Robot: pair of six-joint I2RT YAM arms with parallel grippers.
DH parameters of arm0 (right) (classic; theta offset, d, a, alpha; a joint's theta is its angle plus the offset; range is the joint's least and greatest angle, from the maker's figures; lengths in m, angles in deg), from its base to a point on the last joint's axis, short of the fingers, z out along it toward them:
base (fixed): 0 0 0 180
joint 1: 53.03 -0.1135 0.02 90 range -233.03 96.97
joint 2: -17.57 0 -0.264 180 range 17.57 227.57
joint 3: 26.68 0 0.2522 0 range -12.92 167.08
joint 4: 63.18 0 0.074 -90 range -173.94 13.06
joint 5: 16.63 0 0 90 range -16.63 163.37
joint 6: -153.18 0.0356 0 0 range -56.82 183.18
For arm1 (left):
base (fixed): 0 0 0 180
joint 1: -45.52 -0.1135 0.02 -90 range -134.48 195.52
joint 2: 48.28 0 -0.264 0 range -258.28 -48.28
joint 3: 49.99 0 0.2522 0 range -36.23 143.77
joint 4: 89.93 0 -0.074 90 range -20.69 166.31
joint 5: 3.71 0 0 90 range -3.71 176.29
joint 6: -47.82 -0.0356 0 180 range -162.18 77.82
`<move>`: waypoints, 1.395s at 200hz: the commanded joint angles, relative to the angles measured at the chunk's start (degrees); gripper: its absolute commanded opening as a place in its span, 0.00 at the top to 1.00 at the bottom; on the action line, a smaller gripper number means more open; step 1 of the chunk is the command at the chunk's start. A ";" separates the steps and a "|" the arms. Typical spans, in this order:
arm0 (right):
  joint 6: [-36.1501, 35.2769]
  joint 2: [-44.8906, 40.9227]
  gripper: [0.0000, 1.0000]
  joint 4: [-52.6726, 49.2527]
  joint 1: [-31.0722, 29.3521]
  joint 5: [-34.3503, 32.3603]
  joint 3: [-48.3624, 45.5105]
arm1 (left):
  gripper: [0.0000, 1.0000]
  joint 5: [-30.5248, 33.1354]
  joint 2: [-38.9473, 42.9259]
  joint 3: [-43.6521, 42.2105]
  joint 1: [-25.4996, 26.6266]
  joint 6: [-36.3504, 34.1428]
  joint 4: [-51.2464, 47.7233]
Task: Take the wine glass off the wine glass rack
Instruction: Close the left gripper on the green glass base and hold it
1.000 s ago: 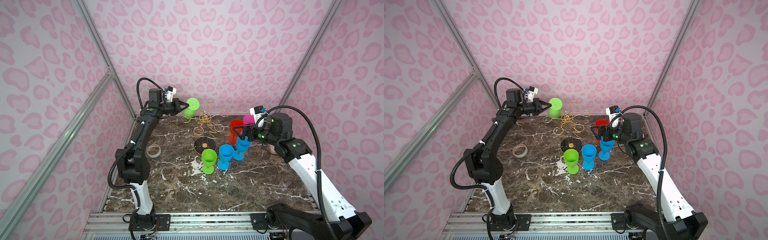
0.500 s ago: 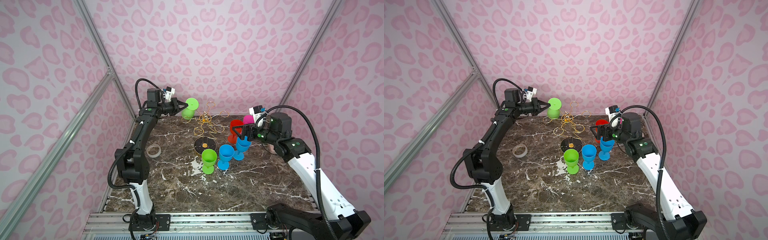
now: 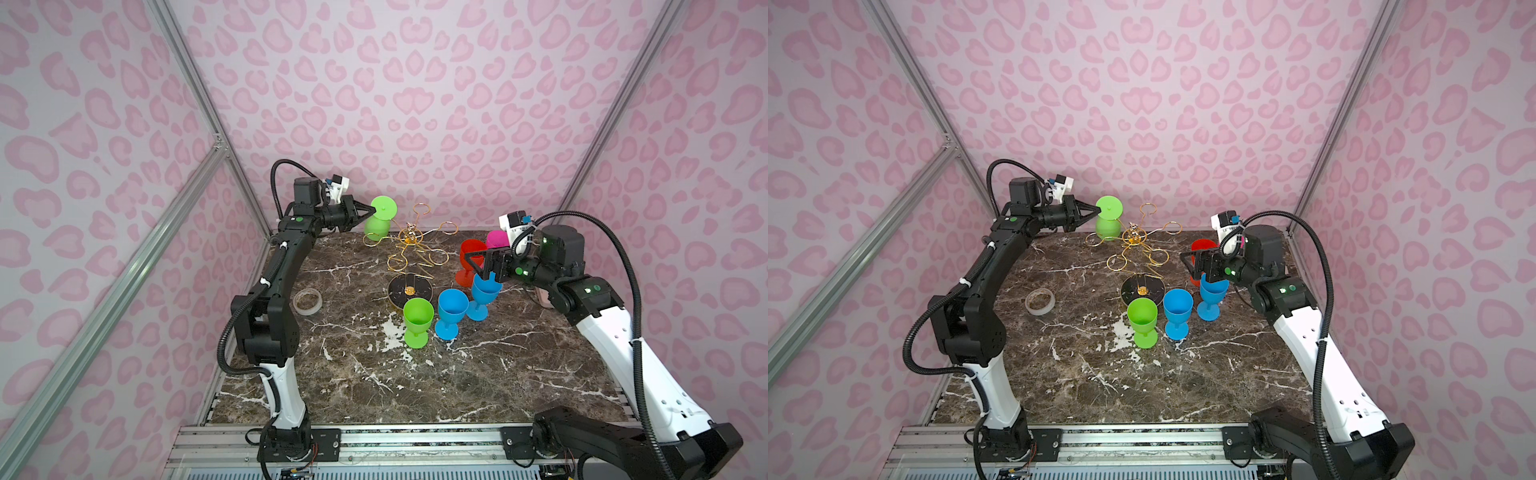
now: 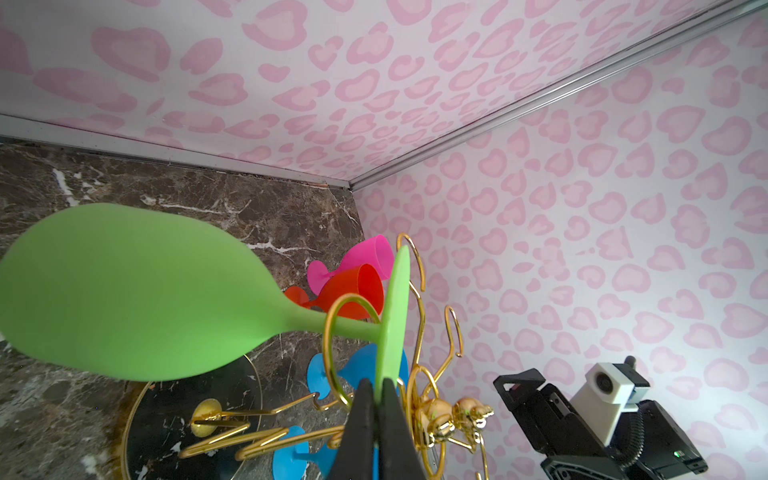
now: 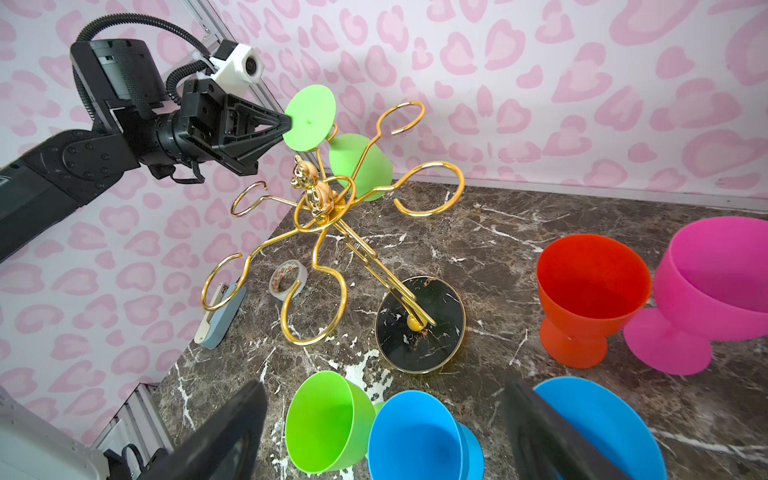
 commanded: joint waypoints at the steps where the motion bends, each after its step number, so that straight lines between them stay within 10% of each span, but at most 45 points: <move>1: 0.05 0.10 0.10 1.56 0.04 0.34 -0.13 | 0.97 -2.19 -0.47 0.90 -0.72 1.19 2.80; 279: -0.42 -0.20 0.10 0.95 0.14 0.00 -0.38 | 0.97 -7.89 -0.64 0.63 -1.08 1.51 2.37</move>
